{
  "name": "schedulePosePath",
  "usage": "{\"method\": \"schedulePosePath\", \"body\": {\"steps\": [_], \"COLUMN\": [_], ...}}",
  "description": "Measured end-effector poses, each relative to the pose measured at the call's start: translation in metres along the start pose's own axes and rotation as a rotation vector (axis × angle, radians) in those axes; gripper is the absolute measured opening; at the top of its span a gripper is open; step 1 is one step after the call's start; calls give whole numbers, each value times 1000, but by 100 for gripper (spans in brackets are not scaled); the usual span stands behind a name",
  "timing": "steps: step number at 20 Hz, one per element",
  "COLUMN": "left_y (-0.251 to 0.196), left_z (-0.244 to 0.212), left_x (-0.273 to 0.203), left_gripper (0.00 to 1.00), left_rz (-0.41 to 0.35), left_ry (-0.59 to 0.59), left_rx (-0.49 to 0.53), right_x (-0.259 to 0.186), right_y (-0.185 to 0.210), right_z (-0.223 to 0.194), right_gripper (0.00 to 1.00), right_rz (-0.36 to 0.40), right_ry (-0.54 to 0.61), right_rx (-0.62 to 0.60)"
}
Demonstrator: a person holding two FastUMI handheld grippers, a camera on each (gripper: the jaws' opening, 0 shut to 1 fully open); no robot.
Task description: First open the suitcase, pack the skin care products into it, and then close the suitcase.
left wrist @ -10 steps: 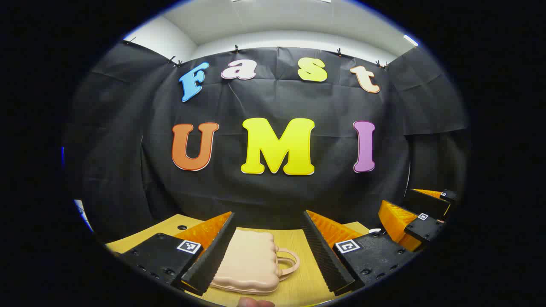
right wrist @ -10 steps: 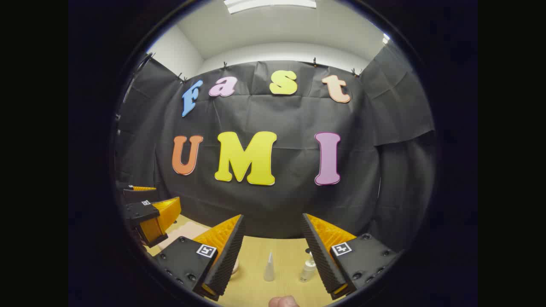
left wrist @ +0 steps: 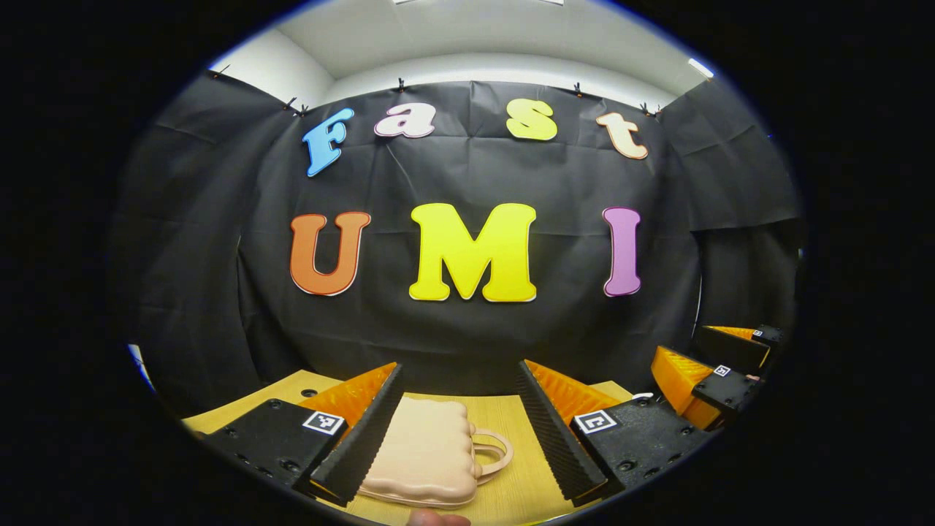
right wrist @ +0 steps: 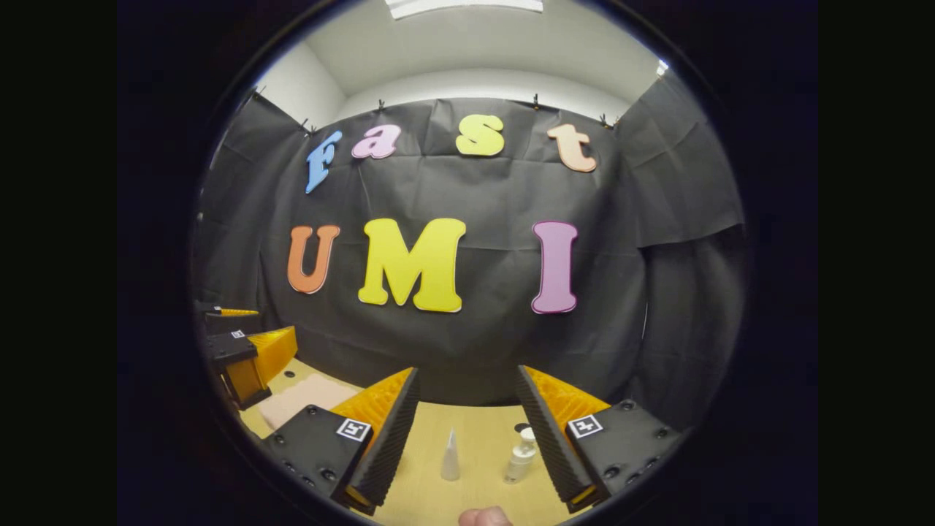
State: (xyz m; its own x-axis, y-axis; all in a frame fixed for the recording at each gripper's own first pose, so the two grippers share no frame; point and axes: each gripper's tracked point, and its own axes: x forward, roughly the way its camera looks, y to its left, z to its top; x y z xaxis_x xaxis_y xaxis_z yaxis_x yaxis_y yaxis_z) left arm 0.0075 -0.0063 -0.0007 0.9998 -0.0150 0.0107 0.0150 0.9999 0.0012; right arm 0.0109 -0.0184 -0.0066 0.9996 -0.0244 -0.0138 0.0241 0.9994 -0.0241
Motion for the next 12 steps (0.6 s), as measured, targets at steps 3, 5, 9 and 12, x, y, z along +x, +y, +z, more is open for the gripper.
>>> {"method": "schedulePosePath", "body": {"steps": [3, 5, 9, 12], "left_y": [-2, -4, -11, -17], "left_z": [0, -1, -8, -13], "left_x": [-1, 1, 4, 4], "left_gripper": [98, 98, 98, 98], "left_rz": [-5, -6, -12, -26], "left_ry": [-5, -2, 18, 29], "left_rx": [3, 2, -4, 1], "right_x": [3, 2, 1, 1], "right_y": [-5, -9, -9, -12], "right_z": [-3, -1, -4, -4], "right_gripper": [79, 79, 79, 79], "right_rz": [-5, -10, -2, 5], "right_ry": [12, 6, 6, 6], "right_rx": [1, -1, -13, -11]}}
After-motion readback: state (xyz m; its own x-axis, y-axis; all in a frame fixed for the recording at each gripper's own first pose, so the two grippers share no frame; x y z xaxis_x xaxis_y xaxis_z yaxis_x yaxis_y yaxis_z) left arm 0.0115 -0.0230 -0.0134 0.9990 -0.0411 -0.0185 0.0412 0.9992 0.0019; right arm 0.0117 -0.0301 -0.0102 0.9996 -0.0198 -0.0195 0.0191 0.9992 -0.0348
